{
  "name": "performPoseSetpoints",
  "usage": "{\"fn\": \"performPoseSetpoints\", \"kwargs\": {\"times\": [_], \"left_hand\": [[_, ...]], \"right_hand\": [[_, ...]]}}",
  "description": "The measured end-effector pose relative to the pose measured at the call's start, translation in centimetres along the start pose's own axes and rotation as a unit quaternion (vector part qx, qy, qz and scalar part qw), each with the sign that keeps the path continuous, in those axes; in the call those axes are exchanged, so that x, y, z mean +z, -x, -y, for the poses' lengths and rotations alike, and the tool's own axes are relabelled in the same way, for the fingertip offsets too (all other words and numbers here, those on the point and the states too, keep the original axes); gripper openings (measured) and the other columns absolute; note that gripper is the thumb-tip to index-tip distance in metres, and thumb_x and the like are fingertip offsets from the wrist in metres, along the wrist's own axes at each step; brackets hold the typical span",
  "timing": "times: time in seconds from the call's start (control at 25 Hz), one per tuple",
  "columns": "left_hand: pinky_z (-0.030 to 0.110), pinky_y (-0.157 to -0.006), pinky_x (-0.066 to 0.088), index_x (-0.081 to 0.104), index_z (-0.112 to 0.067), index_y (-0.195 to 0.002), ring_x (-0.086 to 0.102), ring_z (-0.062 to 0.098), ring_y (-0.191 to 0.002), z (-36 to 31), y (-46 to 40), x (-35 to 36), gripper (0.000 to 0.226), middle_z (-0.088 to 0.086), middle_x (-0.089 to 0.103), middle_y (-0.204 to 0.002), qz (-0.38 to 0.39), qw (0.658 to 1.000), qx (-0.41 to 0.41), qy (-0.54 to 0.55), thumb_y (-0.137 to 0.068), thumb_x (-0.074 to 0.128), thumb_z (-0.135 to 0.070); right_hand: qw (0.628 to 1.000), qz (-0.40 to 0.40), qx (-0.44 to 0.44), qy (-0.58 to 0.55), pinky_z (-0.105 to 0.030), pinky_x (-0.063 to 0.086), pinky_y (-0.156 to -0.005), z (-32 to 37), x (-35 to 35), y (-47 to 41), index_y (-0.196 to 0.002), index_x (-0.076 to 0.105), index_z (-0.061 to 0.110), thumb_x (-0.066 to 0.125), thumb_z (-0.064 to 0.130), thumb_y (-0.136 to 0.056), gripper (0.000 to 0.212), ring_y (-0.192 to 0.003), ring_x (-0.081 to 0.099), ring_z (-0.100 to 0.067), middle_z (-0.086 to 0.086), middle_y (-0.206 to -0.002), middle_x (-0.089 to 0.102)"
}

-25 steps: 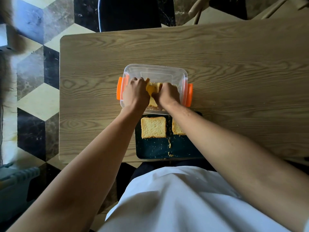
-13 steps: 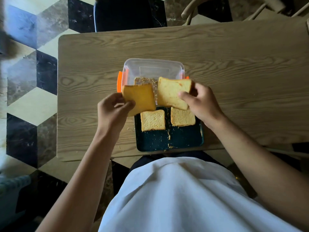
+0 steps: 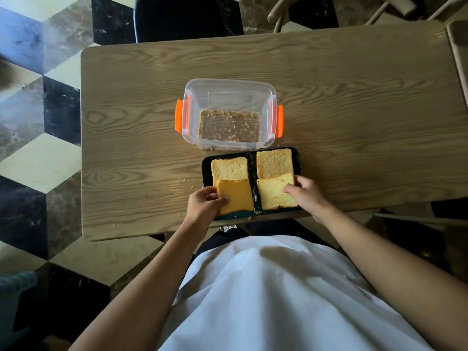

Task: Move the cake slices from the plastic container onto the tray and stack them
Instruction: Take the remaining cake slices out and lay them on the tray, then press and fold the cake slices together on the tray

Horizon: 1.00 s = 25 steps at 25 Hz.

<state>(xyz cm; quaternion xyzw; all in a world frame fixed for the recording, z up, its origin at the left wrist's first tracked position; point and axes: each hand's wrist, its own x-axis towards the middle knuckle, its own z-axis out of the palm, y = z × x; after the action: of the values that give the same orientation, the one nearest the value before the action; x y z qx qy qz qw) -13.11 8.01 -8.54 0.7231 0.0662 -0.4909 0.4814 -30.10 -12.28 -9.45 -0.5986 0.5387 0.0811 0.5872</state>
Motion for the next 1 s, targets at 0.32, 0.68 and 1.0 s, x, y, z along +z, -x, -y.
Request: {"fn": "performPoseSetpoints", "kwargs": {"times": [0.32, 0.68, 1.0], "left_hand": [[0.033, -0.058, 0.046, 0.069, -0.003, -0.091, 0.059, 0.023, -0.062, -0.7, -1.1, 0.6, 0.026, 0.006, 0.067, -0.072, -0.069, 0.964, 0.015, -0.256, -0.077, 0.072, -0.025], [0.032, -0.076, 0.048, 0.069, -0.008, -0.108, 0.064, 0.027, -0.094, -3.5, -1.9, 0.6, 0.032, 0.008, 0.071, -0.100, -0.098, 0.954, 0.089, -0.271, -0.080, 0.058, -0.014], [0.042, -0.122, 0.022, 0.042, -0.004, -0.146, 0.022, 0.032, -0.149, -2.0, -2.2, 2.4, 0.060, 0.020, 0.033, -0.157, 0.032, 0.766, 0.266, -0.584, -0.086, 0.050, -0.004]], "right_hand": [[0.936, -0.058, -0.024, 0.348, -0.032, 0.048, -0.068, 1.1, -0.9, -0.1, -0.125, 0.057, 0.003, 0.065, 0.039, -0.089, 0.051, -0.090, 0.064, -0.030, -0.015, -0.104, 0.067], [0.967, 0.057, -0.094, 0.230, -0.022, 0.043, -0.065, 6.6, 4.6, -1.6, -0.120, 0.065, 0.016, 0.063, 0.030, -0.091, 0.032, -0.084, 0.062, -0.010, -0.002, -0.112, 0.067], [0.930, 0.028, -0.132, 0.341, -0.032, 0.045, -0.087, 6.9, 7.9, -2.9, -0.133, 0.059, 0.021, 0.059, 0.037, -0.093, 0.044, -0.108, 0.056, -0.027, -0.010, -0.128, 0.051]]}}
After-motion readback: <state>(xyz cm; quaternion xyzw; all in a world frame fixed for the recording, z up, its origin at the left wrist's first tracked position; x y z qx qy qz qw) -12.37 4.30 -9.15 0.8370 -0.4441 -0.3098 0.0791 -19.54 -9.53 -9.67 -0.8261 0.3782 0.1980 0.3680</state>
